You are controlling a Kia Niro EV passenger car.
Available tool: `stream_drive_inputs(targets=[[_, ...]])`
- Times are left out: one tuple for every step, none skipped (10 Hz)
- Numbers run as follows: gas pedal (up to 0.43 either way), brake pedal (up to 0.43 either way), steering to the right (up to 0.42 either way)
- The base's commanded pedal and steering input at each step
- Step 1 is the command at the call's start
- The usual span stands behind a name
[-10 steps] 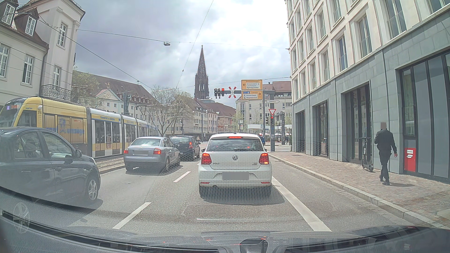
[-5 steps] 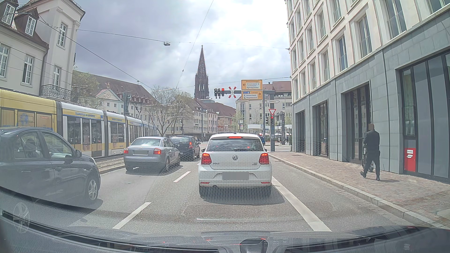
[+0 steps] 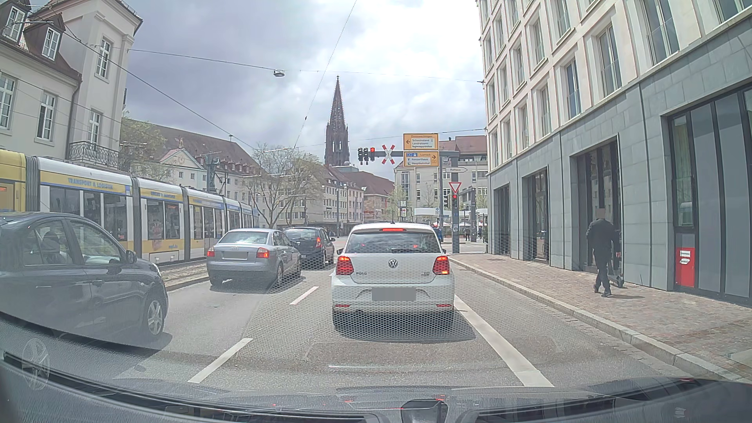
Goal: Follow the waypoints while adhering to traffic rules and regulations
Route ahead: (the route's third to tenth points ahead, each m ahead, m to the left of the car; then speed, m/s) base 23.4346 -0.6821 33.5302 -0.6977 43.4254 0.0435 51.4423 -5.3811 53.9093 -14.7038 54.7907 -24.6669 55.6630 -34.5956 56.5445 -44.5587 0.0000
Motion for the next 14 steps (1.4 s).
stream_drive_inputs(targets=[[0.0,0.238,-0.011],[0.0,0.232,-0.011],[0.0,0.232,-0.011],[0.0,0.232,-0.011],[0.0,0.232,-0.01],[0.0,0.238,-0.011],[0.0,0.232,-0.011],[0.0,0.232,-0.011],[0.0,0.232,-0.011],[0.0,0.232,-0.011],[0.0,0.238,-0.011],[0.0,0.232,-0.011],[0.0,0.232,-0.011],[0.0,0.232,-0.01]])
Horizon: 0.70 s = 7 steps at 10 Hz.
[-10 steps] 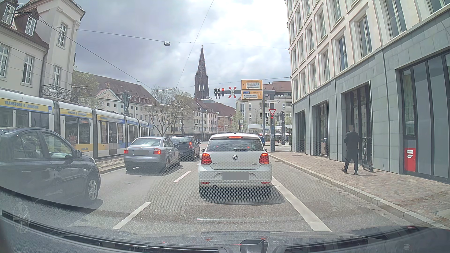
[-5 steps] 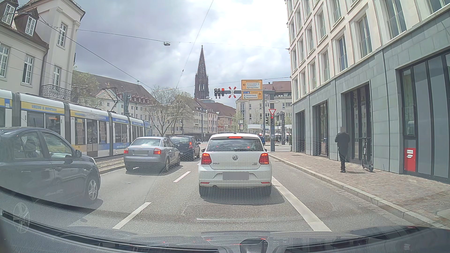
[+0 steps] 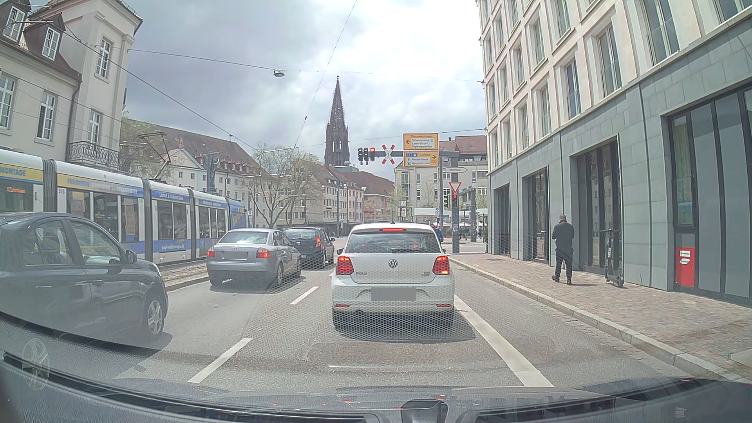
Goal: Follow the waypoints while adhering to traffic rules and regulations
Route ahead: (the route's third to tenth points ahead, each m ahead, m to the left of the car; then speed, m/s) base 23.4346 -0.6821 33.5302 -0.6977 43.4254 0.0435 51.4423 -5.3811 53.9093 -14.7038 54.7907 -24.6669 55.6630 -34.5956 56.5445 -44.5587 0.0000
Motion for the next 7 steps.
stream_drive_inputs(targets=[[0.0,0.232,-0.011],[0.0,0.232,-0.011],[0.0,0.232,-0.011],[0.0,0.232,-0.011],[0.0,0.232,-0.011],[0.0,0.232,-0.01],[0.0,0.232,-0.011]])
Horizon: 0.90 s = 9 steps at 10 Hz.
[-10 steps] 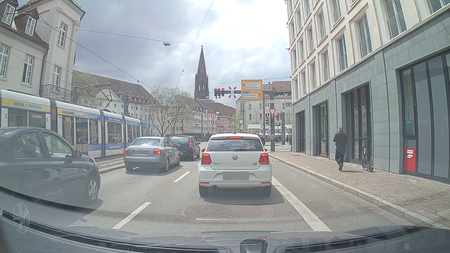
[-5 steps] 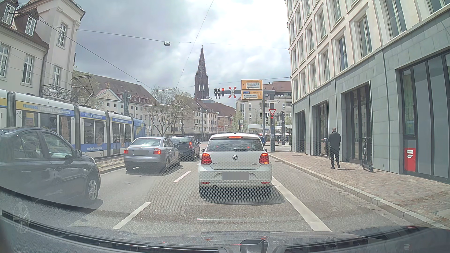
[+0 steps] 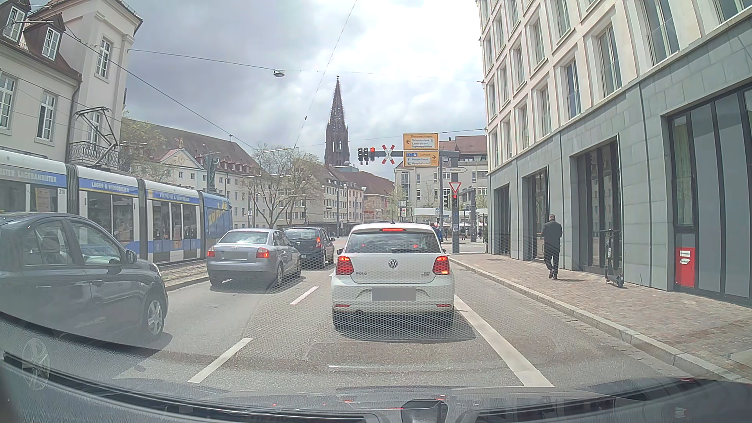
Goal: Follow the waypoints while adhering to traffic rules and regulations
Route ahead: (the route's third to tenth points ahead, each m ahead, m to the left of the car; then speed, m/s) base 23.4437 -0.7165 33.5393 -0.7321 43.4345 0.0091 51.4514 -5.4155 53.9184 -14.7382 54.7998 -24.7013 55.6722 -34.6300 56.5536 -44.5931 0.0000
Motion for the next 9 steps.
stream_drive_inputs(targets=[[0.0,0.232,-0.011],[0.0,0.232,-0.011],[0.0,0.232,-0.011],[0.0,0.232,-0.011],[0.0,0.232,-0.011],[0.0,0.232,-0.011],[0.0,0.232,-0.011],[0.0,0.232,-0.011],[0.0,0.232,-0.011]])
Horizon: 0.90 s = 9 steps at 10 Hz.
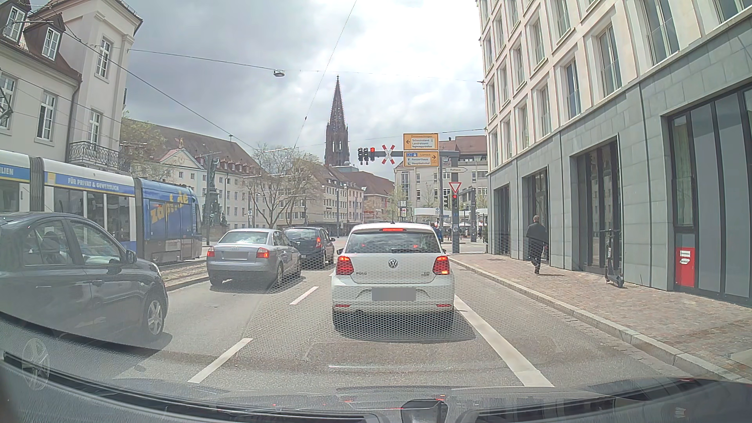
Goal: Follow the waypoints while adhering to traffic rules and regulations
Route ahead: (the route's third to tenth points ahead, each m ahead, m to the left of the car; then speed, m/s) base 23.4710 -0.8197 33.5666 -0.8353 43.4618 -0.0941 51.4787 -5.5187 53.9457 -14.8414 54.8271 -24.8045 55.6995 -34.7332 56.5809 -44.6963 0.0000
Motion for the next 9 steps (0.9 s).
stream_drive_inputs(targets=[[0.0,0.238,-0.011],[0.0,0.232,-0.011],[0.0,0.232,-0.011],[0.0,0.232,-0.011],[0.0,0.232,-0.011],[0.0,0.232,-0.011],[0.0,0.232,-0.011],[0.0,0.232,-0.011],[0.0,0.232,-0.011]])
